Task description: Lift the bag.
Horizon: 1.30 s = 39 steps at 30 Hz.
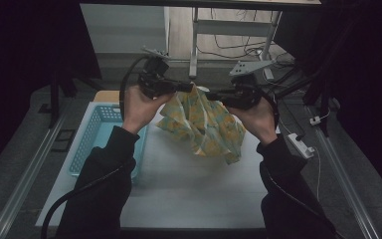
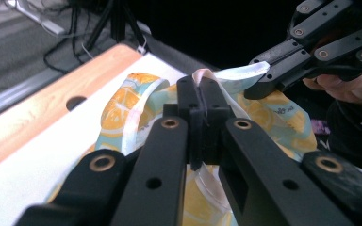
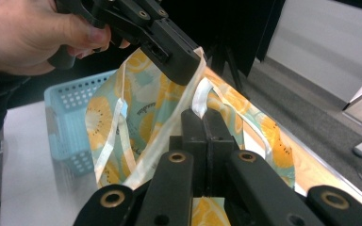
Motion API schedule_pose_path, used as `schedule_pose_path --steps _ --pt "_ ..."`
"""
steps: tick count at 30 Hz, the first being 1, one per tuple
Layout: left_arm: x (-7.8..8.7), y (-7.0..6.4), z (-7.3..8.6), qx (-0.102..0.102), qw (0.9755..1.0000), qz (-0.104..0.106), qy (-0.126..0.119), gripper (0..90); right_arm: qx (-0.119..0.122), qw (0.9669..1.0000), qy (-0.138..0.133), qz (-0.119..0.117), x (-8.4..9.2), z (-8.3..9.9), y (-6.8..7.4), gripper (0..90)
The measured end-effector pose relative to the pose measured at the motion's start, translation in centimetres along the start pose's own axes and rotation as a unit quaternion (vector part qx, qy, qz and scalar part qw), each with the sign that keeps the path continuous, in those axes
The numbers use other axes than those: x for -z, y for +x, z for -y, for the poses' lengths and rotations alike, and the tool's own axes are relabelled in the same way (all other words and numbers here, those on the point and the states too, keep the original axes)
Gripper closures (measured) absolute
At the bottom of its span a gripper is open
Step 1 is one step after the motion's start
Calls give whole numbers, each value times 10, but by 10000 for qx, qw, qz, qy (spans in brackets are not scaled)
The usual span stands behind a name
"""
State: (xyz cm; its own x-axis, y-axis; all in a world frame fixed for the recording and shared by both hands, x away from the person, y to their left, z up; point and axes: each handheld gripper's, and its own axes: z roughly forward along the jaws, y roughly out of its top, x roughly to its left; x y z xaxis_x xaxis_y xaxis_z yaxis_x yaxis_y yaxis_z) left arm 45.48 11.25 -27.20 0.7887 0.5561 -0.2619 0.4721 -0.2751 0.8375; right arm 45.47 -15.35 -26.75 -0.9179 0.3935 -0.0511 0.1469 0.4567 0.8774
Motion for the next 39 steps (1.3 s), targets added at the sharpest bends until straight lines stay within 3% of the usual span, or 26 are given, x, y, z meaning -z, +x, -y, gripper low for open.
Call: schedule_pose_path --steps 11,17,20,27,35,39 --pt "23 -10 -19 -132 9992 -45 -383 894 133 9995 -231 142 17 -25 1 900" --pt "24 -11 -22 -158 9985 -130 -515 893 170 9994 -249 184 19 -31 2 900" --pt "17 -8 -20 -211 9986 -267 -414 892 145 9995 -157 215 14 -27 0 900" --pt "-2 -2 -10 -259 9988 -279 -301 888 25 9997 23 244 -3 -11 -6 900" --pt "-23 3 7 -455 9981 -408 -14 882 -149 9998 116 94 -18 13 -13 895" --pt "-31 9 18 -413 9984 -381 97 878 -263 9994 201 47 -25 27 -17 892"
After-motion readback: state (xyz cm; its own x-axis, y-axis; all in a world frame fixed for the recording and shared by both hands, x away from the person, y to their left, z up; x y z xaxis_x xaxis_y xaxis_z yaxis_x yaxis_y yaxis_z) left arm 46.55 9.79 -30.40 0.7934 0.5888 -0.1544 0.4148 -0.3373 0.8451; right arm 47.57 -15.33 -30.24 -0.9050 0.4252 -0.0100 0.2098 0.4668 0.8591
